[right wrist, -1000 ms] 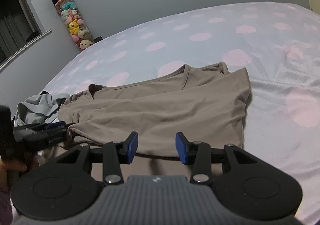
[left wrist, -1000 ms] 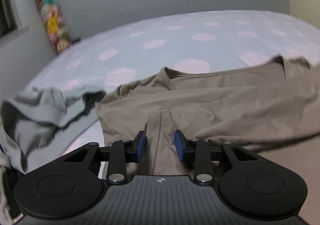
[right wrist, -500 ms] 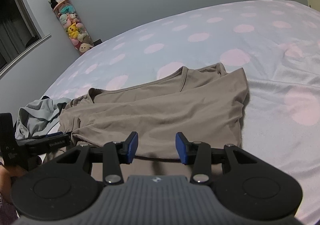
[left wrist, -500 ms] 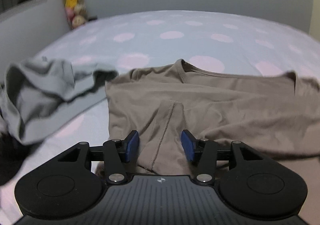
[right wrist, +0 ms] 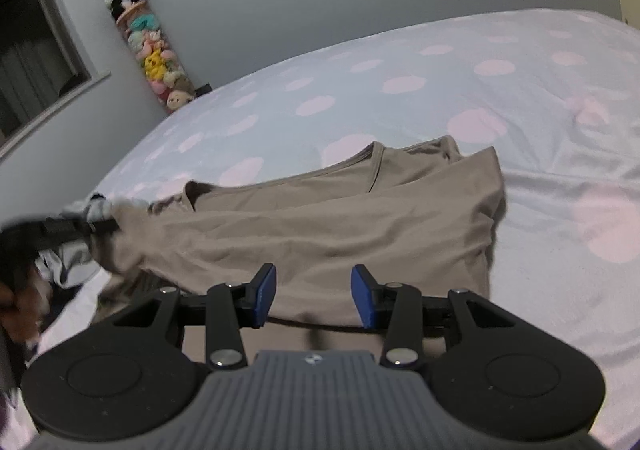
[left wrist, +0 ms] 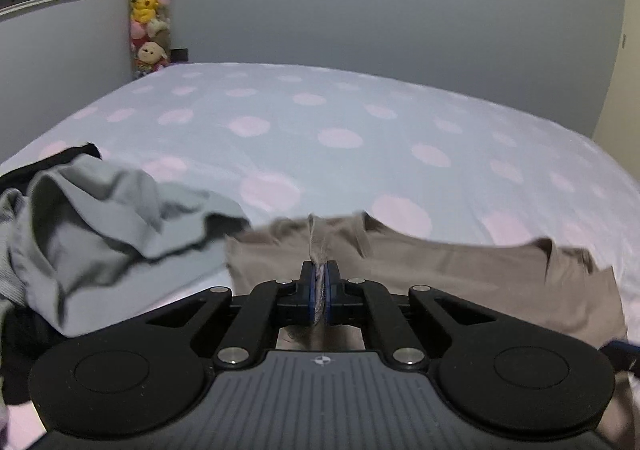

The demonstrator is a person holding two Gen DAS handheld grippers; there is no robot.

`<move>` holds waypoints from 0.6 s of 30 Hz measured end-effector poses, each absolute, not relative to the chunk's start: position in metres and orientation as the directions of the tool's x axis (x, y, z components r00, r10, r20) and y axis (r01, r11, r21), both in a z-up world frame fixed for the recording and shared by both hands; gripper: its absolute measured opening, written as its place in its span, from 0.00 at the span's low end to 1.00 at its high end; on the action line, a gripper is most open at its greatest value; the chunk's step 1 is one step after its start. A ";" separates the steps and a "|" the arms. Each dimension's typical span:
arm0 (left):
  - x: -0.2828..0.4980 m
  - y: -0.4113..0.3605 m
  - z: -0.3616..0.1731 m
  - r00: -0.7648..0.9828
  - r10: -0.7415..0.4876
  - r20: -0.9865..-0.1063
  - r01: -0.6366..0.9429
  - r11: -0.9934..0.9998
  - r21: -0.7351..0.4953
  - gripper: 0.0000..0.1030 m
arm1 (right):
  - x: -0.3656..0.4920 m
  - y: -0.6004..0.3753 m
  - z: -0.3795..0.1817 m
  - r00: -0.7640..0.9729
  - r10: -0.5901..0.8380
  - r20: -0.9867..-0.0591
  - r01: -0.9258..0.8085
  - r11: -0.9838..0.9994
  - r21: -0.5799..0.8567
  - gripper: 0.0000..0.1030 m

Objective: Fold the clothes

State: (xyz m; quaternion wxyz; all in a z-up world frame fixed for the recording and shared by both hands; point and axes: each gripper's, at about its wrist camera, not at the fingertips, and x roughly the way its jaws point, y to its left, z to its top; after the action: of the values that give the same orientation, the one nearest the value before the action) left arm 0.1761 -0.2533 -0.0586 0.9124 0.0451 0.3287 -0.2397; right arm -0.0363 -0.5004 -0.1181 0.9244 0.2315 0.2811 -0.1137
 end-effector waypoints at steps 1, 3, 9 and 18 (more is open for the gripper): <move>0.178 -0.252 -0.060 0.670 -0.400 -0.626 0.464 0.883 -0.068 0.02 | -0.035 -0.499 -0.119 0.809 -0.088 -0.581 0.348 0.869 0.352 0.44; 0.182 -0.248 -0.062 0.672 -0.384 -0.634 0.456 0.888 -0.054 0.02 | -0.035 -0.503 -0.123 0.791 -0.111 -0.602 0.384 0.856 0.346 0.44; 0.193 -0.247 -0.097 0.641 -0.317 -0.698 0.437 0.899 -0.007 0.02 | -0.040 -0.528 -0.139 0.721 -0.159 -0.675 0.519 0.770 0.372 0.43; 0.190 -0.245 -0.111 0.638 -0.297 -0.710 0.449 0.893 0.029 0.03 | -0.060 -0.541 -0.126 0.719 -0.200 -0.666 0.563 0.730 0.388 0.39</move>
State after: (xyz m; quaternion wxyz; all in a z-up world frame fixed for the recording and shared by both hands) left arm 0.1898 -0.2454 -0.1108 0.8993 0.1020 0.3714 -0.2074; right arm -0.0596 -0.5408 -0.1265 0.8783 0.2966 0.3059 -0.2171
